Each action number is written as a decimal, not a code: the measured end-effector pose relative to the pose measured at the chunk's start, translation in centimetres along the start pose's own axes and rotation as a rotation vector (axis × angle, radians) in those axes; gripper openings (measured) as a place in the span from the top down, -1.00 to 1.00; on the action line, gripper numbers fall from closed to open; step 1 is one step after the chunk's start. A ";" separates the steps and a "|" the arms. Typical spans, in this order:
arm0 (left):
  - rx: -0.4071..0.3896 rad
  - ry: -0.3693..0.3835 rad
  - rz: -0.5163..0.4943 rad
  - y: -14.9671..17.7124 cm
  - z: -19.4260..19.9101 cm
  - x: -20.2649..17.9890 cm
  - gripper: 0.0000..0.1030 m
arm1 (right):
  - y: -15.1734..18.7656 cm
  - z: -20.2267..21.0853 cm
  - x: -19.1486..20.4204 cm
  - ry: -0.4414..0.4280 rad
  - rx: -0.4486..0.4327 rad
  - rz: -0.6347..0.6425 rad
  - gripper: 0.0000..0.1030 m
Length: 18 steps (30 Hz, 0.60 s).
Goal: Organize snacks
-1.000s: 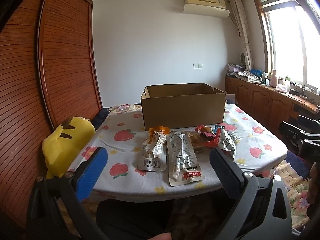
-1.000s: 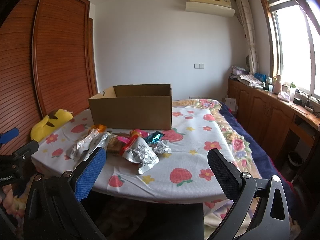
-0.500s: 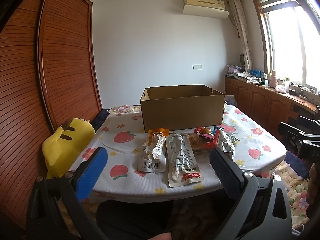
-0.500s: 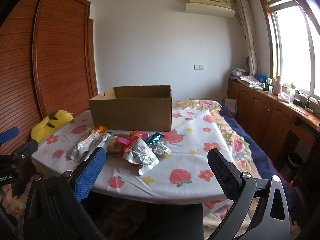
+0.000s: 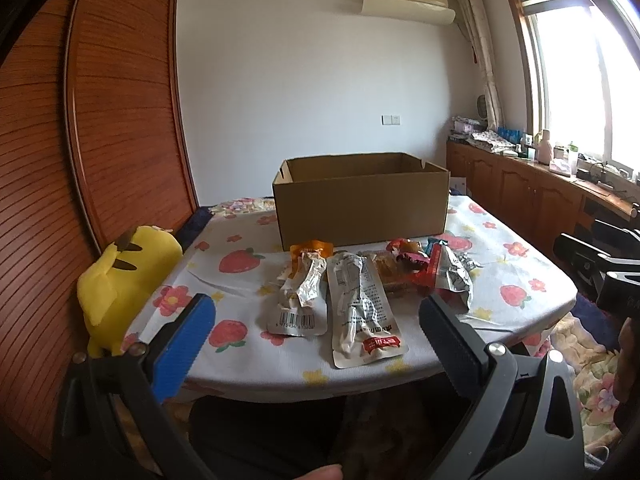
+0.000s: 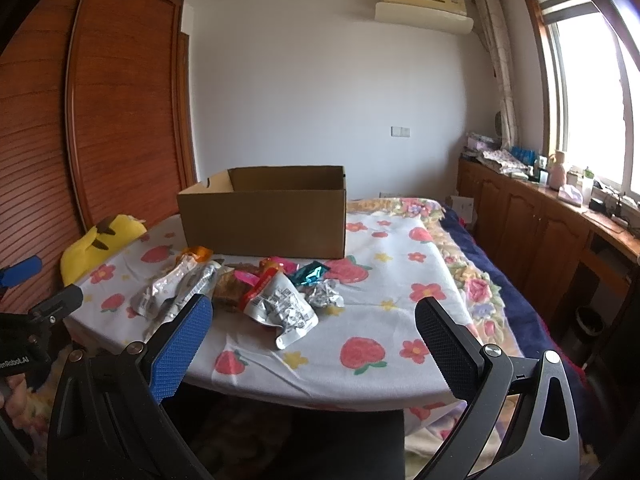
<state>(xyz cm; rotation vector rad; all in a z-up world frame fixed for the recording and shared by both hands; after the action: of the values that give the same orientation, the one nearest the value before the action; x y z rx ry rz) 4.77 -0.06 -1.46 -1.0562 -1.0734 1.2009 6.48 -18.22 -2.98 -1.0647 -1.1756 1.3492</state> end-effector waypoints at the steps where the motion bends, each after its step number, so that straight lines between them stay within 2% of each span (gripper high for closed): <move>1: 0.009 0.005 0.001 0.2 -0.4 0.0 -0.99 | 0.1 -0.3 0.0 -0.003 0.004 0.002 -1.00; 9: 0.075 0.037 0.012 1.5 -3.9 -0.1 -0.99 | 1.6 -3.8 -0.5 -0.049 0.063 0.006 -0.98; 18: 0.160 0.081 0.033 3.1 -8.1 -0.4 -0.96 | 4.1 -9.1 -0.6 -0.200 0.197 -0.032 -0.94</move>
<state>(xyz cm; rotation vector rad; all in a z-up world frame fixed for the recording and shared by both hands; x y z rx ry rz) 12.13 -0.64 -6.00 -0.9924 -0.8856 1.2387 14.98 -17.99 -8.32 -0.7814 -1.1704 1.5387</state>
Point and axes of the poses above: each gripper's, at about its wrist camera, not at the fingertips, and z roughly against the way its jaws point, x to its left, y to its underside, the point moved 4 cm from there along -z, roughly the way its jaws point, and after that the axes turned 15 degrees about -x, right-handed, at the moved point
